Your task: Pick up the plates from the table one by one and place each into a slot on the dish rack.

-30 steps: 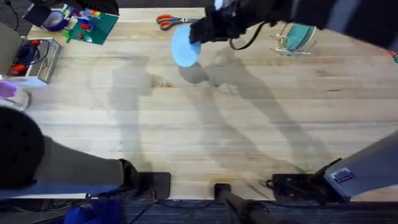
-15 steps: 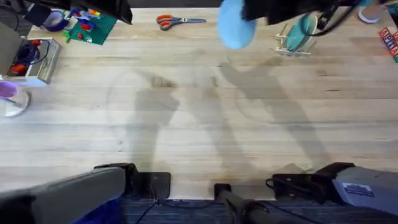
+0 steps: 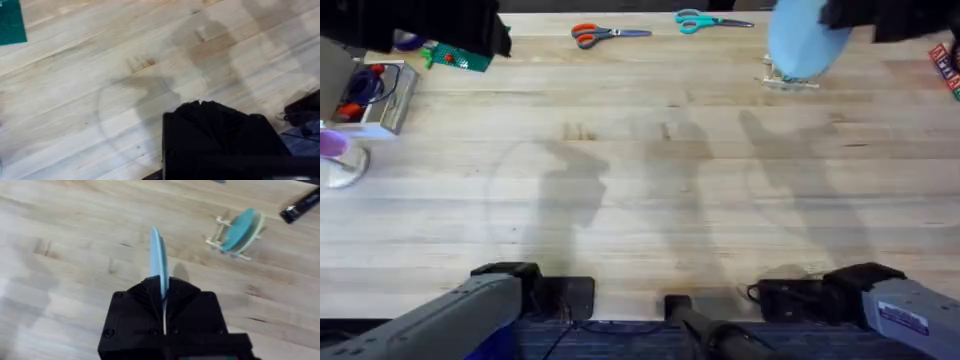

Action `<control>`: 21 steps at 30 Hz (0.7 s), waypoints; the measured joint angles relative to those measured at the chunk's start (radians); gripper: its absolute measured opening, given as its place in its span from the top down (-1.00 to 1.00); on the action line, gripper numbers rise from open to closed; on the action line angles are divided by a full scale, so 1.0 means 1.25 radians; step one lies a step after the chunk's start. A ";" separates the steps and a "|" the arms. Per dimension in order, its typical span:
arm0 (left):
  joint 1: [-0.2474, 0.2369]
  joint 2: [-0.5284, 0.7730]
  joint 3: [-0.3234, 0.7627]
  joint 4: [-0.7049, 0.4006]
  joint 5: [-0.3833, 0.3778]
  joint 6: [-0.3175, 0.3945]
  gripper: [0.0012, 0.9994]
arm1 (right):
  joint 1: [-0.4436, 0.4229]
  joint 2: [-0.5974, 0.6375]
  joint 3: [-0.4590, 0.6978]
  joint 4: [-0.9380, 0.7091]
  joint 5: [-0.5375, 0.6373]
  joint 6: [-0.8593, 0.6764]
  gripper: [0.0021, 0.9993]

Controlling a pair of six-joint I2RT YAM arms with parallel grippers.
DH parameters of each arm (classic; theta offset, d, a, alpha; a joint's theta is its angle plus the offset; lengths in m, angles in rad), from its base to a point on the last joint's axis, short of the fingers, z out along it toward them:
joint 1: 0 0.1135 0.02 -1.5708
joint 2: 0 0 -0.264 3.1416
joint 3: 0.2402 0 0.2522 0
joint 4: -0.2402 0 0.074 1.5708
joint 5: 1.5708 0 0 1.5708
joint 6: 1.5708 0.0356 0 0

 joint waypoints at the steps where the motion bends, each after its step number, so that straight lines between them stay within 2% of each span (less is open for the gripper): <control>1: 0.000 0.000 0.000 0.000 -0.005 -0.001 0.93 | -0.006 -0.009 0.000 -0.004 0.009 0.000 0.95; 7: 0.000 0.001 0.000 0.000 -0.038 -0.001 0.93 | -0.042 -0.054 0.000 -0.016 0.055 -0.003 0.95; 15: 0.000 0.001 0.000 0.000 -0.044 -0.001 0.91 | -0.065 -0.066 0.000 -0.030 0.072 -0.006 0.95; 18: 0.000 0.001 0.000 0.000 -0.044 -0.002 0.68 | -0.065 -0.066 0.000 -0.033 0.072 -0.009 0.95; 19: 0.000 0.001 0.000 0.000 -0.045 -0.001 0.53 | -0.065 -0.066 0.000 -0.033 0.072 -0.009 0.95; 21: 0.000 0.001 0.000 0.000 -0.046 -0.002 -0.08 | -0.065 -0.066 0.000 -0.033 0.072 -0.009 0.95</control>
